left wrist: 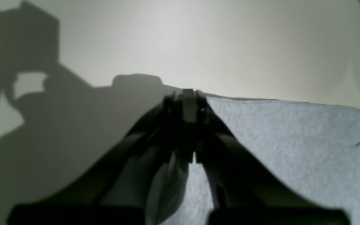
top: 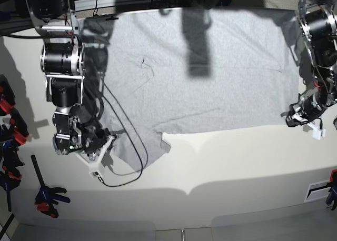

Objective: Fold the T-shirt properly
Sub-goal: 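Grasp both hem corners and lift the hem toward the collar edge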

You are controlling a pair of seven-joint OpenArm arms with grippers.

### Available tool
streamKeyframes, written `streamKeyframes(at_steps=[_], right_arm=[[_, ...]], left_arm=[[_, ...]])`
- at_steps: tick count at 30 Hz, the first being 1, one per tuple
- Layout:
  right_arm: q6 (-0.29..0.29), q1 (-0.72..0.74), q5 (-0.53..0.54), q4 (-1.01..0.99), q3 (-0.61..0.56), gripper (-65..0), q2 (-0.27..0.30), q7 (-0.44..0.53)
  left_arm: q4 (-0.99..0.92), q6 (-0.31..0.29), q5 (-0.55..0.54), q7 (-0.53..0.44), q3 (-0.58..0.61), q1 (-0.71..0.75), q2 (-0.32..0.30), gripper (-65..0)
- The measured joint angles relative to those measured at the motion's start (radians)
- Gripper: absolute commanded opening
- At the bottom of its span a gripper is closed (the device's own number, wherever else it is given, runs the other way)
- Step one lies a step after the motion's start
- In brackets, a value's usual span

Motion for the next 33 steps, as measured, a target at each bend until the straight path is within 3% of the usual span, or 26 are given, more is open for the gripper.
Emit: streamKeyframes(at_steps=[7, 10, 16, 21, 27, 33], right_arm=[[-0.015, -0.005, 0.001, 0.072, 0.000, -65.0, 0.000, -0.036], [-0.015, -0.008, 0.026, 0.104, 0.000, -65.0, -0.001, -0.046], [-0.016, -0.080, 0.045, 0.244, 0.000, -65.0, 0.002, -0.055], [-0.019, -0.217, 0.044, 0.476, 0.005, -65.0, 0.001, -0.105], [-0.019, -0.377, 0.054, 0.761, 0.129, -65.0, -0.004, -0.148], [-0.018, -0.492, 0.130, 0.926, 0.255, -65.0, 0.000, -0.166]], left_arm=[[0.000, -0.005, 0.000, 0.024, 0.000, -0.004, -0.008, -65.0], [0.000, -0.126, 0.004, 0.021, 0.000, -0.004, -0.011, -65.0], [0.126, -0.127, 0.003, 0.022, 0.000, 0.066, -0.011, -65.0], [0.357, -0.050, 0.003, 0.025, 0.004, 0.213, -0.014, -65.0], [0.640, 0.029, 0.003, 0.026, 0.005, 0.378, -0.014, -65.0], [0.836, 0.113, 0.116, 0.026, 0.006, 0.486, -0.015, -65.0]])
